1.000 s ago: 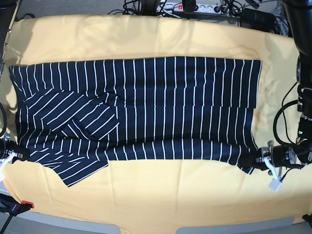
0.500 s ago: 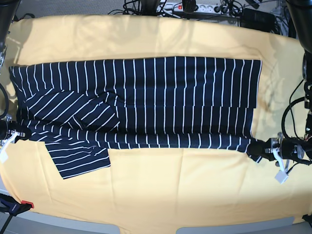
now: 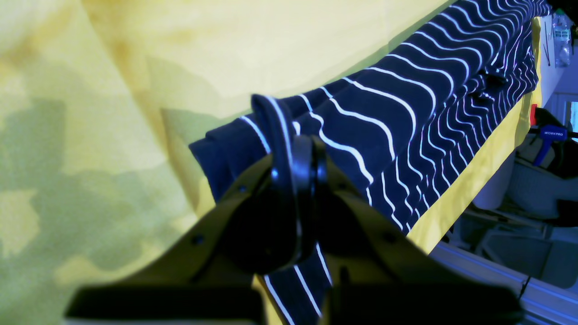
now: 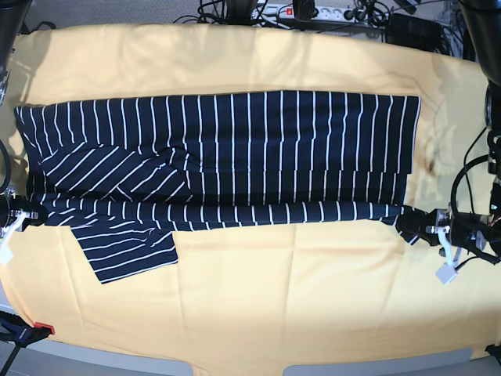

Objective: Fold the T-shirt properly
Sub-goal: 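Fold the held edge over the shirt body with both grippers, then regrasp the collar end with the right gripper and tuck it inward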

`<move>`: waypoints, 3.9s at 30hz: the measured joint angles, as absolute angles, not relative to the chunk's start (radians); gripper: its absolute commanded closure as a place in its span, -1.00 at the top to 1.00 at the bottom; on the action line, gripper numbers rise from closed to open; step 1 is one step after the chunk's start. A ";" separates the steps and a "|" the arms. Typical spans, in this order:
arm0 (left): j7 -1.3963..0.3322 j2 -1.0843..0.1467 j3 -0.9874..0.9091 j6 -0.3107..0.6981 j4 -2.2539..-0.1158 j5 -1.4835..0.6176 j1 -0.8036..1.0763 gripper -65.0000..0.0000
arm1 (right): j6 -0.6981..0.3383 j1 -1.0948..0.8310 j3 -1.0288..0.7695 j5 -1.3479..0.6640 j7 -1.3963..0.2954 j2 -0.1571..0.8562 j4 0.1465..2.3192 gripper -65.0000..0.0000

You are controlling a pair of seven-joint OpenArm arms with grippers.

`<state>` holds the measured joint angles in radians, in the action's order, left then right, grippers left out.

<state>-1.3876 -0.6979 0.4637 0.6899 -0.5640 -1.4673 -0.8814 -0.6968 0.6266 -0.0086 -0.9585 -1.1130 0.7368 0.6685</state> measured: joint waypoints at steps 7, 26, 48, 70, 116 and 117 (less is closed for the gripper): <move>-1.388 -0.696 0.464 0.675 -0.567 -1.468 -0.814 -1.00 | -0.697 0.628 -0.009 -0.958 -1.147 0.737 0.669 -1.00; -1.381 -0.697 0.463 0.610 -0.567 -1.486 -0.723 -1.00 | -0.697 0.628 -0.008 -0.958 -1.198 0.737 0.669 -1.00; -1.385 -0.699 0.454 0.660 -0.579 -1.520 -0.696 -0.07 | -0.697 0.733 -0.009 -1.077 -1.058 0.738 0.670 0.25; -1.294 -0.715 0.457 0.690 -0.575 -1.520 -0.698 -0.07 | -0.460 0.625 -0.009 -0.574 -0.740 0.470 0.669 0.25; -1.223 -0.716 0.458 0.692 -0.574 -1.503 -0.704 -0.07 | -0.693 0.144 -0.004 -1.168 -1.078 0.701 1.528 -1.00; -1.224 -0.716 0.458 0.692 -0.574 -1.500 -0.706 -0.07 | -0.693 0.124 -0.004 -1.177 -1.085 0.716 1.581 -1.00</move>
